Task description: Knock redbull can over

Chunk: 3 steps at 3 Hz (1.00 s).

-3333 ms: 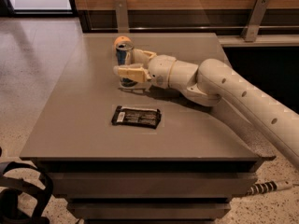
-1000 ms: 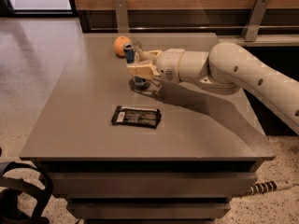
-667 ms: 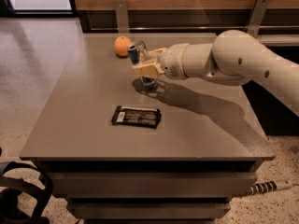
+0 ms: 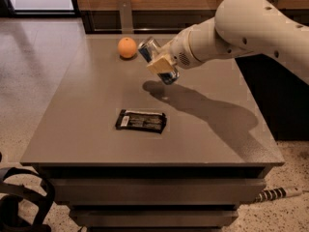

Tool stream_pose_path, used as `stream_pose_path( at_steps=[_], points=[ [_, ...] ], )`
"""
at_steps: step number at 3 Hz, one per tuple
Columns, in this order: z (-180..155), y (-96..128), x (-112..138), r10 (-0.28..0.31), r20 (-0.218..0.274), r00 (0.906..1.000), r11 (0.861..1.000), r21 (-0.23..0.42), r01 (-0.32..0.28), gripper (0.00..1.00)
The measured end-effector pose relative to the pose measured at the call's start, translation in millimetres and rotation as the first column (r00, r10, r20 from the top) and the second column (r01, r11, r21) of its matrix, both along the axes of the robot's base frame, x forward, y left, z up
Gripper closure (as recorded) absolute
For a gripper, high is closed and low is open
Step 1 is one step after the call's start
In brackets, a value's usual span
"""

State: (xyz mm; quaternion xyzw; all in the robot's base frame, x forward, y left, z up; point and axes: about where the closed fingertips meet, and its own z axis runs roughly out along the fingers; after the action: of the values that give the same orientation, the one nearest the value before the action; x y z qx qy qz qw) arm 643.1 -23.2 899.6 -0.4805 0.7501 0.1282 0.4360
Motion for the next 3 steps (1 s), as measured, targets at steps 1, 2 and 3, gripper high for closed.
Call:
stream_pose_path(
  at_steps=[1,2,3],
  points=[
    [1.7,-5.4,0.8,-0.018,-0.020,0.9996,0.994,-0.105,0.015,1.00],
    [-19.9,3.3,6.6,0.000,-0.069,0.9976,0.981,-0.191,-0.014,1.00],
    [-41.1,14.4,13.9,0.027,-0.110,0.9936,0.968,-0.247,-0.053,1.00]
  ],
)
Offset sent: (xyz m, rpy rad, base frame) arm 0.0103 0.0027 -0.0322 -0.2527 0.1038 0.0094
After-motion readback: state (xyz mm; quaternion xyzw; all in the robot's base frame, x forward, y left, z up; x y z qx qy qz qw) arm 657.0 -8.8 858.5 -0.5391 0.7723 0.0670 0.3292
